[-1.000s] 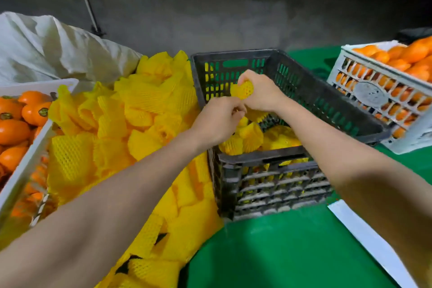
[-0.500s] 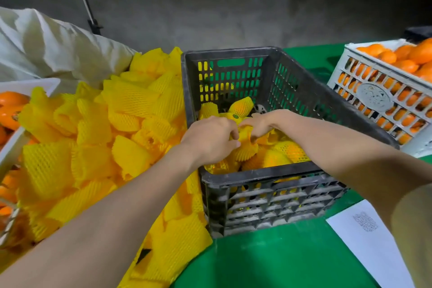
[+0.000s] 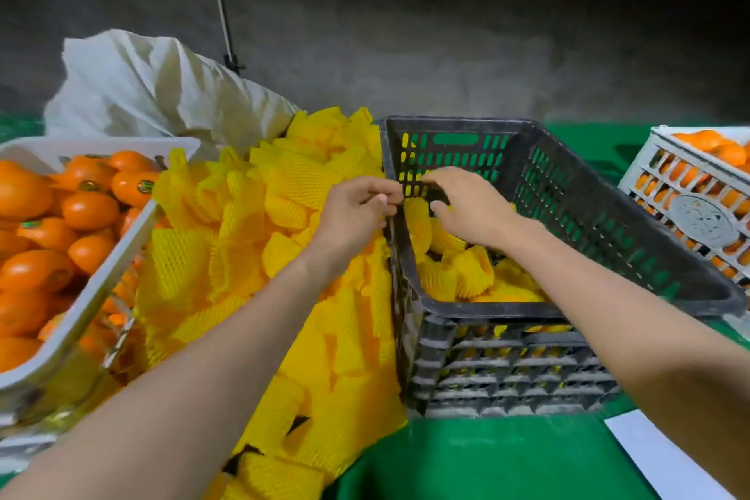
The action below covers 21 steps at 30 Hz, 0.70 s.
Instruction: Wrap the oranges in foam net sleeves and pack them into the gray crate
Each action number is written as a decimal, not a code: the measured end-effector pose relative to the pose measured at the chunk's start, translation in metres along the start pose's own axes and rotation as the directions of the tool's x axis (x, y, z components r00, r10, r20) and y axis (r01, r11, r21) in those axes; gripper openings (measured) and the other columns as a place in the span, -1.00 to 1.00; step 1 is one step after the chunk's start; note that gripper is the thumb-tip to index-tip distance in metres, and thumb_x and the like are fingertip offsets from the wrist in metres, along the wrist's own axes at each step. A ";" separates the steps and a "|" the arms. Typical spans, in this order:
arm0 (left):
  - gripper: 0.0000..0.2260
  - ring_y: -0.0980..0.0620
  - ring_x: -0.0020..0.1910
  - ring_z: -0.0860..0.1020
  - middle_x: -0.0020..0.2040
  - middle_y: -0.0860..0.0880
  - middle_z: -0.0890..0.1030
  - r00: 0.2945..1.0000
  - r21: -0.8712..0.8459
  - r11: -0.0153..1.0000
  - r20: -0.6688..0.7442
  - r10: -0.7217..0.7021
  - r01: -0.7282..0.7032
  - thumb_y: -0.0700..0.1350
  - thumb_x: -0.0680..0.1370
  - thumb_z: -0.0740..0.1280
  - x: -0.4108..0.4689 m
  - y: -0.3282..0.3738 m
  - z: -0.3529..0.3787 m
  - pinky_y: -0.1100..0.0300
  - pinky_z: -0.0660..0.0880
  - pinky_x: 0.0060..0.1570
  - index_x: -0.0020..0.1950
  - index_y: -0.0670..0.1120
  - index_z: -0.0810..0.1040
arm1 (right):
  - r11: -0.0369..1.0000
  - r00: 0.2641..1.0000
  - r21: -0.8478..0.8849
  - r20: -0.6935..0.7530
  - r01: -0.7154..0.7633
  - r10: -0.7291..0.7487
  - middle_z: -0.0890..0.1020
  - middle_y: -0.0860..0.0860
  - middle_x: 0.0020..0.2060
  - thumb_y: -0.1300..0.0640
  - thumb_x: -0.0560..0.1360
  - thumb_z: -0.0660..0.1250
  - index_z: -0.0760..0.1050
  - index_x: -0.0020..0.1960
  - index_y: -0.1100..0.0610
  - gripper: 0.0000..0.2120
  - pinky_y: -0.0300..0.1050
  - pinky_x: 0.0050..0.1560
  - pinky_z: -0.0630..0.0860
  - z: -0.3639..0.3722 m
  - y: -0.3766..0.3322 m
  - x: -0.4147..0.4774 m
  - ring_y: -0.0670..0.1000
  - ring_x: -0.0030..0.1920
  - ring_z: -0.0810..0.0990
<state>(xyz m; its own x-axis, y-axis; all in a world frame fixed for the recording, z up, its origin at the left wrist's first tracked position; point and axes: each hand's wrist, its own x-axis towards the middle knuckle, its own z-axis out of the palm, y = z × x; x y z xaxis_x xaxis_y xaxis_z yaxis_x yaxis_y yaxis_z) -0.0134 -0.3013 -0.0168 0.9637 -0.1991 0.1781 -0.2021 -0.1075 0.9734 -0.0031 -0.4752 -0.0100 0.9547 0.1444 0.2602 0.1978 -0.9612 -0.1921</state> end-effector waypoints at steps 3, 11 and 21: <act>-0.80 0.06 -0.23 0.57 -0.15 -0.03 0.60 0.996 -0.055 0.996 -0.054 -0.070 0.067 -0.33 0.62 0.14 -0.004 -0.001 -0.037 0.25 0.48 -0.21 0.01 -0.13 0.53 | 0.977 0.968 0.191 -0.247 0.091 -0.042 0.54 0.08 0.22 0.21 0.54 0.23 0.46 0.28 0.17 -0.69 -0.08 0.28 0.31 -0.010 -0.048 -0.012 0.08 0.26 0.46; -0.84 0.09 -0.34 0.54 -0.23 -0.03 0.58 0.957 -0.071 0.976 -0.194 -0.215 0.205 -0.33 0.61 0.16 -0.046 -0.034 -0.098 0.26 0.42 -0.30 0.02 -0.17 0.51 | 1.000 0.932 0.028 0.362 0.001 -0.010 0.40 0.24 0.26 0.17 0.52 0.21 0.29 0.33 0.22 -0.61 0.02 0.19 0.37 0.073 -0.146 -0.031 0.26 0.27 0.39; -0.80 0.00 -0.12 0.57 -0.03 -0.11 0.62 0.915 -0.010 0.930 -0.176 -0.363 0.367 -0.22 0.57 0.32 -0.099 -0.063 -0.151 0.09 0.50 -0.08 0.18 -0.21 0.54 | 0.981 0.962 0.178 0.271 -0.078 0.027 0.21 0.13 0.33 0.40 0.49 0.24 0.16 0.45 0.14 -0.41 -0.04 0.08 0.38 0.109 -0.147 -0.037 0.21 0.23 0.40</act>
<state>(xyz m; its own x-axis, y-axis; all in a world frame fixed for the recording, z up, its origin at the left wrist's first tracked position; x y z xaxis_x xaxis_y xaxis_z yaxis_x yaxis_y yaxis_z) -0.0693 -0.1274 -0.0741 0.9859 0.0286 -0.1650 0.1674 -0.1638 0.9722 -0.0433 -0.3136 -0.0947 0.9843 0.1763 -0.0109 0.1592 -0.9122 -0.3775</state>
